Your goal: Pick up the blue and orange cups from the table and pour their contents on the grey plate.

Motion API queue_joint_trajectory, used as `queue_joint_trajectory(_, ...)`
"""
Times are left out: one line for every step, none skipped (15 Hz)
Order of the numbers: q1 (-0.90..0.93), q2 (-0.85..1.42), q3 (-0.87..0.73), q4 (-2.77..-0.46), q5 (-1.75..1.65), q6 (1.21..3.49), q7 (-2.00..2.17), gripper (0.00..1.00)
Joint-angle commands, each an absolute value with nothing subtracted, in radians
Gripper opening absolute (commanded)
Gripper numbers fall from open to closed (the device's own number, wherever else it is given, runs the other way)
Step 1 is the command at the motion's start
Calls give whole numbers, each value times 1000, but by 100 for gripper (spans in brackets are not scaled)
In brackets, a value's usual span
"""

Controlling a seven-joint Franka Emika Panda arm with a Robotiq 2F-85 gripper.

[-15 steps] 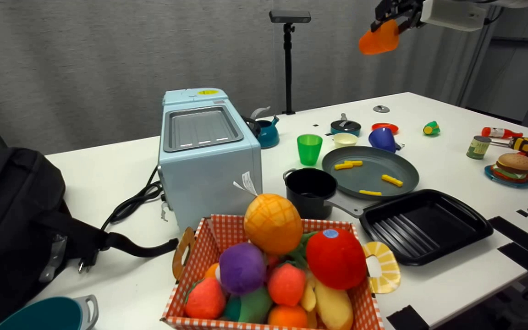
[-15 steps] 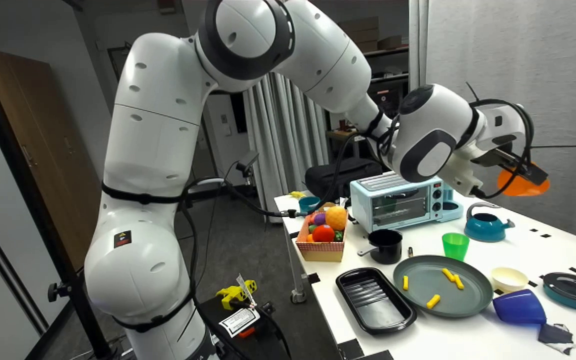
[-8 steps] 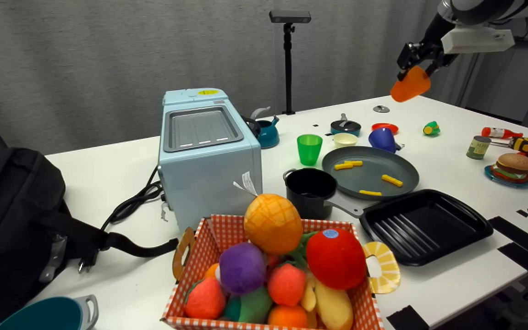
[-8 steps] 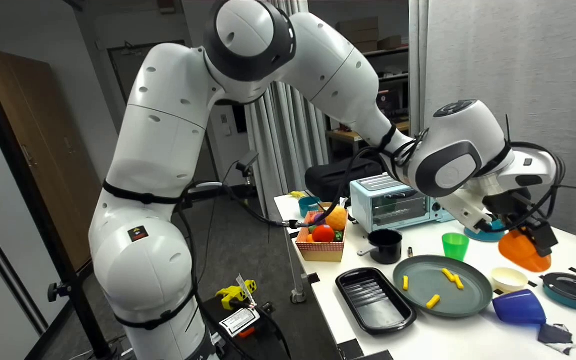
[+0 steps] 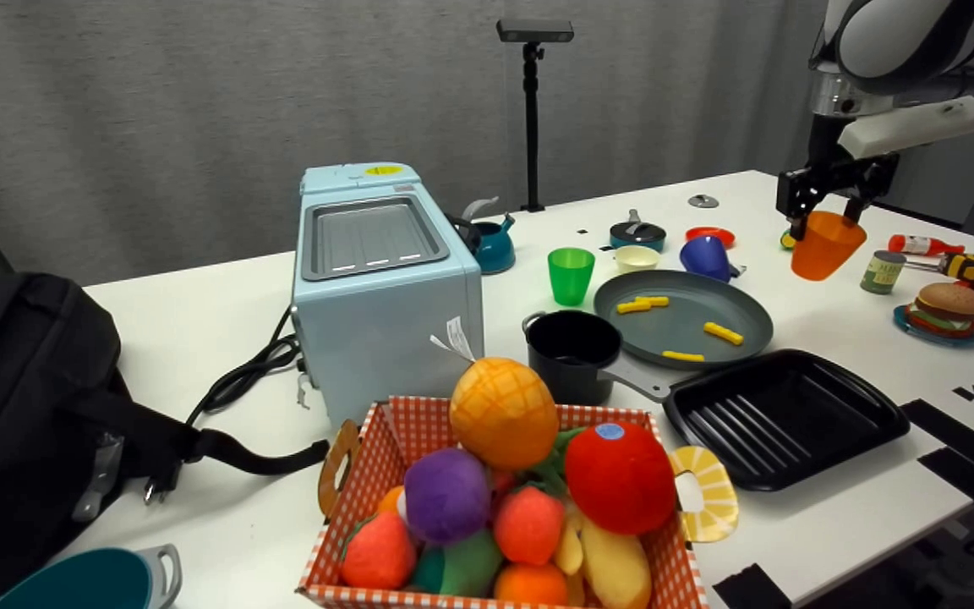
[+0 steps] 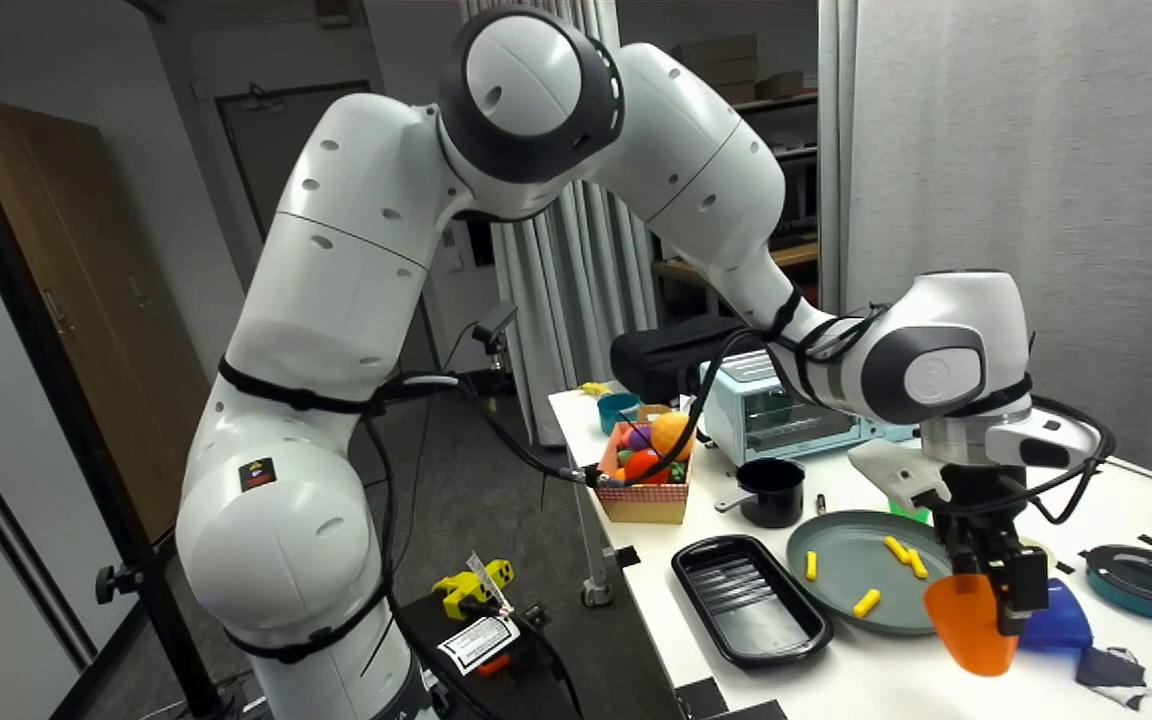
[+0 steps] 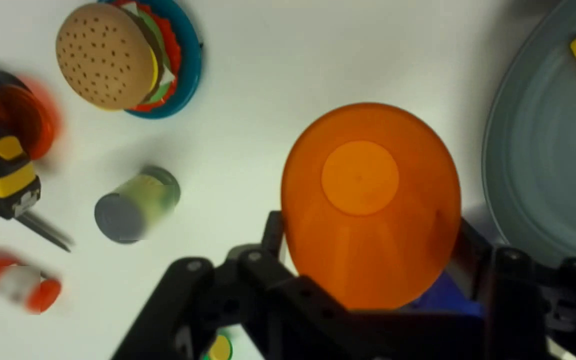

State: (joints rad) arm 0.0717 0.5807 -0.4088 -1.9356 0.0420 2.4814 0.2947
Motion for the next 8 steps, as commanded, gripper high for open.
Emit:
queue_joint_trajectory(-23,638,-320,-1828,27,2338,313,51)
queue_joint_trajectory(-36,650,-306,-1808,29,2318,316,51)
queue_joint_trajectory(-47,662,-292,-1786,31,2305,318,51)
queue_joint_trajectory(-54,673,-281,-1766,31,2293,321,51)
queue_joint_trajectory(-59,683,-271,-1744,31,2284,323,51)
queue_joint_trajectory(-62,692,-260,-1725,33,2274,323,51)
queue_joint_trajectory(-64,699,-250,-1708,36,2272,322,51)
queue_joint_trajectory(-64,709,-241,-1690,36,2270,323,51)
